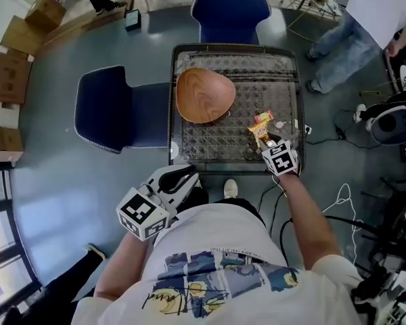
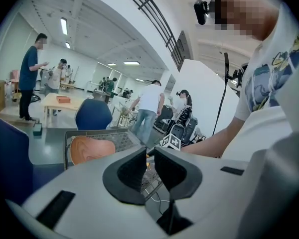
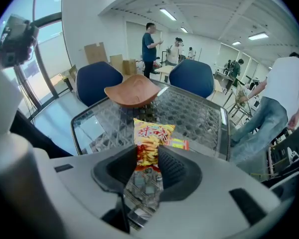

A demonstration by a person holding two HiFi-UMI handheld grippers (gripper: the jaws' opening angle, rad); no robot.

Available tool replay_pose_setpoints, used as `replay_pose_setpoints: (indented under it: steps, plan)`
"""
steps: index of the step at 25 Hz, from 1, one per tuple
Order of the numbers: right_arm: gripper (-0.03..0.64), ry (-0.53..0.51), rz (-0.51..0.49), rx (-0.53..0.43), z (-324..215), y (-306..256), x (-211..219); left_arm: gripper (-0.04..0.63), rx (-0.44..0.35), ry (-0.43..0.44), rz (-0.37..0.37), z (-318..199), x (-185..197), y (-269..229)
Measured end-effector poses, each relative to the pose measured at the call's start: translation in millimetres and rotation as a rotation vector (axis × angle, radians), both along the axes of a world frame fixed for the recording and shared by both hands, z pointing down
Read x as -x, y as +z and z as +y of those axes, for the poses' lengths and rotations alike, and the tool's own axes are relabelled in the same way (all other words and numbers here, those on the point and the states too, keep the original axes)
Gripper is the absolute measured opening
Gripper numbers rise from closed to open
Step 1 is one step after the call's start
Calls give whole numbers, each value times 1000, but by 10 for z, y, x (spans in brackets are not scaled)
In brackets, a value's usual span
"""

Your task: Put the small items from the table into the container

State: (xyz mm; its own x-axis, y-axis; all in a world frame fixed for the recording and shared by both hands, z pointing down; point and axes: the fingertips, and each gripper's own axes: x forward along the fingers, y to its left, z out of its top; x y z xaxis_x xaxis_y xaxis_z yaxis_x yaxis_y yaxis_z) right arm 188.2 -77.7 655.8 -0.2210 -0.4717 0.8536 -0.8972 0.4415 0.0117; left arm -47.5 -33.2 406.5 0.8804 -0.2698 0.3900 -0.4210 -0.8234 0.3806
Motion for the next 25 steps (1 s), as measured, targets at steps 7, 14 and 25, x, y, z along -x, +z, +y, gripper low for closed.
replay_pose_setpoints:
  steps: [7,14,25]
  plan:
    - [133,-60,-47,-87,-679,-436,770,34,-3,-14,35,-257,405,39]
    - [133,-86,-68,-74,-1402,-319,1534,34,12,-83,25,-481,1091,78]
    - [135,-64,-16,36,-2057,292,1986,34,60,-190,3,-710,1920,225]
